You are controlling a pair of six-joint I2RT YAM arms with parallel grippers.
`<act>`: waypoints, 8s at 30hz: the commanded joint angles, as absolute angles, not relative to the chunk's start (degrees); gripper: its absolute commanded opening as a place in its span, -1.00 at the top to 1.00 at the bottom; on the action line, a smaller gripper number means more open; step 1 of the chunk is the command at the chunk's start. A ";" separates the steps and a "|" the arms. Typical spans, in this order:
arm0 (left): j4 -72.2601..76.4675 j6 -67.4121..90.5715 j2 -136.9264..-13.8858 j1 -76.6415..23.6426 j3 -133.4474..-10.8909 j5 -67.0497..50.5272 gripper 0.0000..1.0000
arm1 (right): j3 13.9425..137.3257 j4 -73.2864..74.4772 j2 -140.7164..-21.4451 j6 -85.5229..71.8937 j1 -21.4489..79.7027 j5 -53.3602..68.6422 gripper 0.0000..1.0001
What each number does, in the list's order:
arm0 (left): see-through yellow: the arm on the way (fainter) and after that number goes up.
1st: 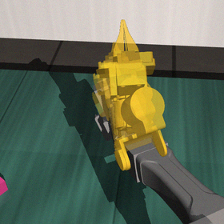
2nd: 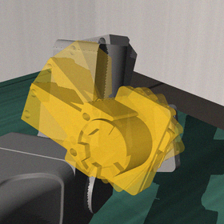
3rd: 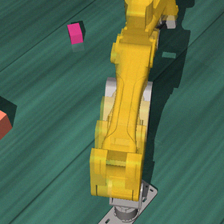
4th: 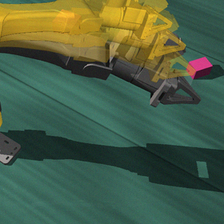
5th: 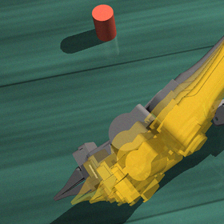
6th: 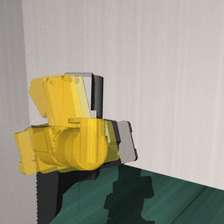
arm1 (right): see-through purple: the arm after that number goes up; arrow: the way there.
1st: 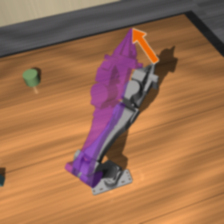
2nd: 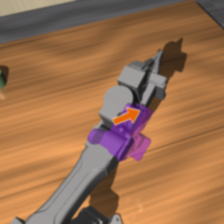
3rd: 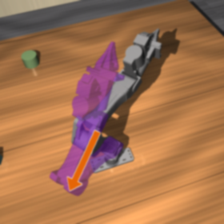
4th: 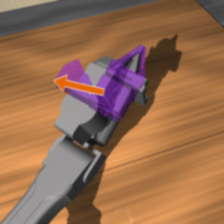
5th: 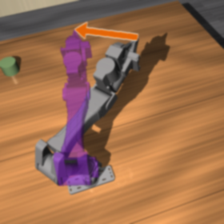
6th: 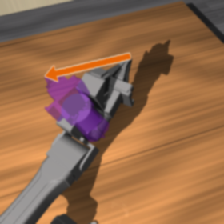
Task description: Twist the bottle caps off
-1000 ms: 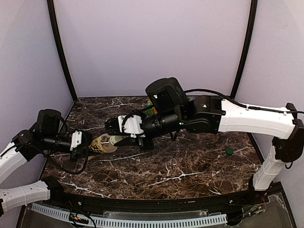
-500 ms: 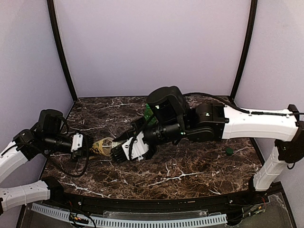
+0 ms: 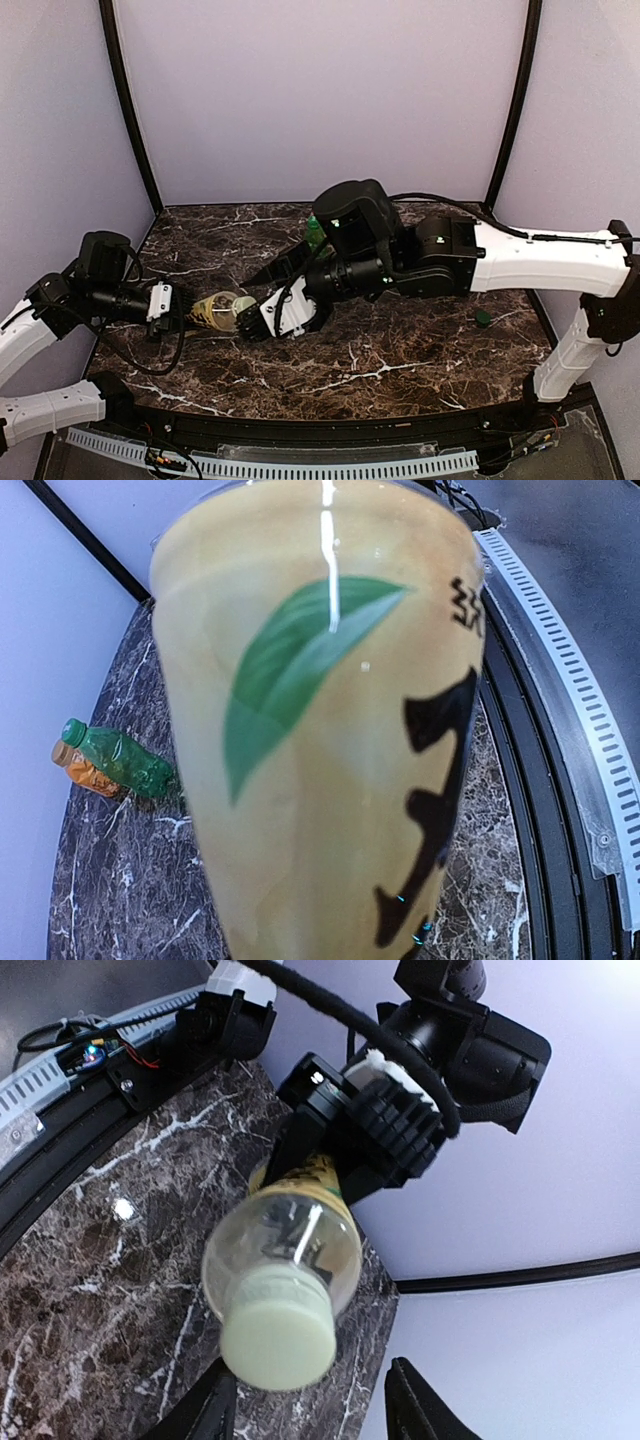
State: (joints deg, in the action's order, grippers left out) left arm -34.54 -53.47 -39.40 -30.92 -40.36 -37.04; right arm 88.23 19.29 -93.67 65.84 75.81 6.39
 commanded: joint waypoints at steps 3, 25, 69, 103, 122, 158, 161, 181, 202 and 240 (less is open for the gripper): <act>-38.25 -53.06 -38.54 -30.75 -41.24 -38.29 0.89 | 86.31 15.01 -89.09 63.35 75.05 4.05 -0.23; -6.09 -42.43 -37.69 -30.84 -35.87 -9.40 0.91 | 101.36 10.08 -99.06 -22.41 66.78 4.01 -0.66; -36.00 -55.96 -36.30 -30.85 -37.86 -34.04 0.92 | 84.96 16.53 -87.59 43.29 74.18 16.78 1.00; -4.38 -9.51 -28.87 -21.47 -25.14 -34.16 0.85 | 39.61 30.42 -79.52 -37.31 34.79 -13.46 1.00; -3.78 -10.24 -29.01 -20.40 -26.06 -34.45 0.83 | 39.54 24.33 -88.31 -36.12 32.17 -15.92 0.56; -1.08 -9.35 -32.04 -20.48 -34.82 -52.38 0.71 | 109.23 -6.60 -104.00 1.76 66.42 29.67 -0.82; -0.95 -9.32 -31.92 -20.60 -34.68 -52.37 0.71 | 112.06 -4.03 -107.19 3.52 67.71 30.80 -0.77; -0.87 -9.97 -31.65 -21.00 -33.90 -52.40 0.71 | 112.90 -1.87 -112.25 0.00 68.12 30.36 0.96; -3.27 -12.05 -30.23 -21.01 -32.95 -50.45 -0.97 | 112.89 12.78 -103.81 5.85 67.73 13.64 1.00; -1.92 -1.13 -21.06 -5.58 -15.33 -35.43 -0.98 | 46.35 -35.19 -87.63 0.09 24.46 -12.53 1.00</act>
State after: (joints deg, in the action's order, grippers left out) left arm -3.40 -2.31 -21.52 -6.85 -16.62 -35.83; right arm 46.96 -27.11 -85.82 1.13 25.34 -13.26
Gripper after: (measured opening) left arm 0.987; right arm 0.253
